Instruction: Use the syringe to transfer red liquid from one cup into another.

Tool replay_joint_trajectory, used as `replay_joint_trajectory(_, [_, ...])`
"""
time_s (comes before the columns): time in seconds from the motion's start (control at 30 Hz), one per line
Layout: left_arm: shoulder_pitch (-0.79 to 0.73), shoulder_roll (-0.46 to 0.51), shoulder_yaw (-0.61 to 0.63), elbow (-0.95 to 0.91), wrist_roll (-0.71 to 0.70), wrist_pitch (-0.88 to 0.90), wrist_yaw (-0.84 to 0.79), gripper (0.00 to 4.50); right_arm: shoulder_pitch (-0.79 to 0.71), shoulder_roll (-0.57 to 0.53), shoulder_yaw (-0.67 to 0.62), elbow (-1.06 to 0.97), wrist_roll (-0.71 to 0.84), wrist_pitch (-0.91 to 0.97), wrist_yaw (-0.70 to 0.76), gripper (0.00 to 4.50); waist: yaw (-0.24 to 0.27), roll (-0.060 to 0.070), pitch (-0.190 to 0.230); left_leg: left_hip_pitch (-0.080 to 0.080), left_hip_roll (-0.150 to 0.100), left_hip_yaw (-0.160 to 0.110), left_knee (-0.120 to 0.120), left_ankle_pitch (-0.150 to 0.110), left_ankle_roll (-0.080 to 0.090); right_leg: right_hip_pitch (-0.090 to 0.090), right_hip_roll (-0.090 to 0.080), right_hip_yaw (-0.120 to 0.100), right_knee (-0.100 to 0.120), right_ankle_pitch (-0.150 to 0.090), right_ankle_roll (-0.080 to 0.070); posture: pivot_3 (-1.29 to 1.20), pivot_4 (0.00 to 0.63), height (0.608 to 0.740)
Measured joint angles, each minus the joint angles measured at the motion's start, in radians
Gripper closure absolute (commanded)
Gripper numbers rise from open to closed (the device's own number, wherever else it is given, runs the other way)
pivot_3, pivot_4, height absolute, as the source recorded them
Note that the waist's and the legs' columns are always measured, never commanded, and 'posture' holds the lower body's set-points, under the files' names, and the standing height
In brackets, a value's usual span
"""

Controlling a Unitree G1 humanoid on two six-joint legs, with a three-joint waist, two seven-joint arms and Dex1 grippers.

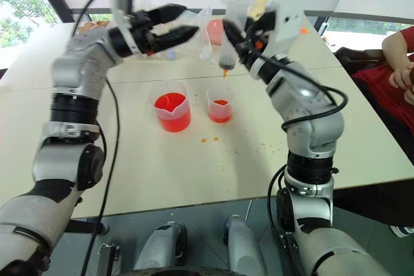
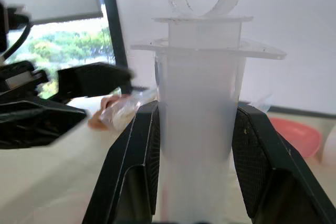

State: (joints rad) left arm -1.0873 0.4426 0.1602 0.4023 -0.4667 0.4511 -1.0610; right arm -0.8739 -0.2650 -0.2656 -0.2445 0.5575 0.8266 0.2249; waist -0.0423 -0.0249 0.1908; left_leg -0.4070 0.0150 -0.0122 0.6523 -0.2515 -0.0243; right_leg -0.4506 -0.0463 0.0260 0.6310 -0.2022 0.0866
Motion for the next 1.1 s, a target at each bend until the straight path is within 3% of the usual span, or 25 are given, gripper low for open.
replay_joint_trajectory(0.17, [0.271,0.131,0.058,-0.285,-0.112,0.206,0.029,0.53,-0.189,-0.254,-0.238,0.244,0.132,0.309,-0.062,3.10,0.012,0.000,0.000,-0.001,0.000,0.000,-0.001,0.000,0.000,0.000,-0.001,0.000,-0.002,0.000,0.000,0.00,0.150,0.740])
replay_joint_trajectory(0.23, [0.371,0.178,0.060,-0.435,-0.160,0.282,0.039,0.53,-0.213,-0.362,-0.250,0.387,0.134,0.446,-0.050,3.10,0.021,0.000,0.000,0.000,0.000,0.001,-0.002,0.000,0.000,0.001,-0.001,0.000,-0.004,0.000,0.000,0.00,0.150,0.740])
replay_joint_trajectory(0.33, [0.493,0.252,0.076,-0.621,-0.237,0.370,0.041,0.53,-0.194,-0.435,-0.227,0.529,0.133,0.567,0.007,3.10,0.023,0.000,0.000,0.000,0.000,0.002,-0.003,0.000,0.000,0.001,0.000,0.001,-0.004,0.000,-0.001,0.00,0.150,0.740])
replay_joint_trajectory(0.53, [0.727,0.352,0.078,-0.894,-0.310,0.416,0.041,0.53,-0.105,-0.440,-0.085,0.608,0.135,0.766,0.119,3.10,0.012,0.000,0.000,0.001,0.000,0.002,-0.002,0.000,0.000,0.001,0.001,0.002,-0.003,0.000,-0.001,0.00,0.150,0.740])
replay_joint_trajectory(0.83, [0.870,0.317,0.007,-0.936,-0.261,0.345,0.130,0.53,-0.084,-0.371,0.101,0.770,0.052,0.623,0.251,3.10,0.004,0.000,0.000,0.001,0.000,0.002,0.000,0.000,0.000,0.002,0.001,0.002,-0.005,0.000,0.000,0.00,0.150,0.740])
replay_joint_trajectory(1.03, [0.883,0.314,-0.023,-0.931,-0.235,0.315,0.158,0.48,-0.093,-0.374,0.171,0.878,-0.031,0.512,0.322,0.20,0.004,0.000,0.000,0.001,0.000,0.002,0.000,0.000,0.000,0.003,0.001,0.002,-0.005,0.000,0.000,0.00,0.150,0.740])
replay_joint_trajectory(1.1, [0.883,0.305,-0.028,-0.930,-0.234,0.307,0.170,0.48,-0.098,-0.374,0.171,0.878,-0.037,0.510,0.338,0.09,0.002,0.000,0.000,0.002,0.000,0.002,0.000,0.000,0.000,0.003,0.001,0.002,-0.005,0.000,0.000,0.00,0.150,0.740])
